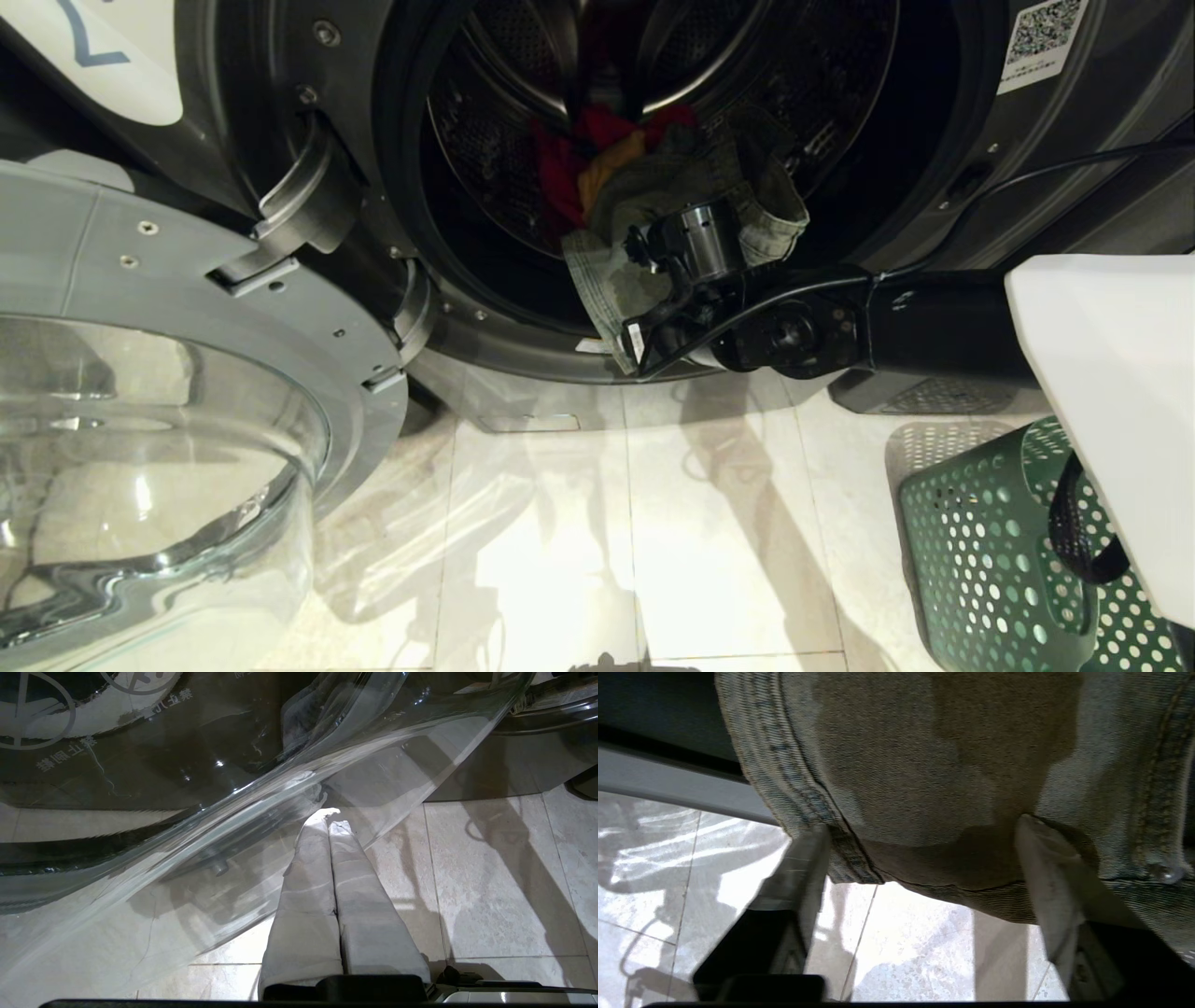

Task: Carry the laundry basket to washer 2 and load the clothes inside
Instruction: Place the clothes into the washing machine

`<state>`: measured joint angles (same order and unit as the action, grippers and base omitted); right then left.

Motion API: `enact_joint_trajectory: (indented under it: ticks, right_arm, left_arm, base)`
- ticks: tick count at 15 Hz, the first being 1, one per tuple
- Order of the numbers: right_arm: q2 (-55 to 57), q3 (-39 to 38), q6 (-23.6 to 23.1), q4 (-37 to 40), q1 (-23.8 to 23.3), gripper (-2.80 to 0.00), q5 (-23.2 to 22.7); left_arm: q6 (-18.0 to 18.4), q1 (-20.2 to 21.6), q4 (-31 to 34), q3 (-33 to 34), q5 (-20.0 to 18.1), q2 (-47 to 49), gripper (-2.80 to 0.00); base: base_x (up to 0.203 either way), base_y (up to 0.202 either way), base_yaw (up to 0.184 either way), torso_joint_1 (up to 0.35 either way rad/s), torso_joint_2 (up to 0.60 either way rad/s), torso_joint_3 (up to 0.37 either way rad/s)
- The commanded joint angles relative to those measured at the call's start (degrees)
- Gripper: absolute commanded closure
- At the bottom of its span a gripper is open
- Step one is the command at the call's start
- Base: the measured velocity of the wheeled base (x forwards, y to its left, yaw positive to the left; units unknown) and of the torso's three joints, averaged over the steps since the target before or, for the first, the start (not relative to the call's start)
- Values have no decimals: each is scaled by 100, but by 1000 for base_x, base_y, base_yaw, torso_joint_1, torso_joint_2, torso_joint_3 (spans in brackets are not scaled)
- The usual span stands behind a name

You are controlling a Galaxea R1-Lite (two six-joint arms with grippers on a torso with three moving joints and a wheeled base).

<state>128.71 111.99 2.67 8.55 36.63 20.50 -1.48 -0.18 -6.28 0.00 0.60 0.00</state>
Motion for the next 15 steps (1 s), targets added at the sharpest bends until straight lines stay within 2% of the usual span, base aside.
enact_joint_trajectory:
  ticks: [1,13,15]
  right_arm:
    - [49,-2,5,24,-7,0,-3]
    - [-251,3,15,-26,-33,0,37]
    - [-391,6,3,-732,-33,0,87]
  left_arm:
    - [-2,1,-5,229,2,9,0]
    - [-2,1,-5,229,2,9,0]
    - [-2,1,-5,229,2,9,0]
  base:
    - [0,0,0,0,0,0]
    - [0,0,0,0,0,0]
    - [0,0,0,0,0,0]
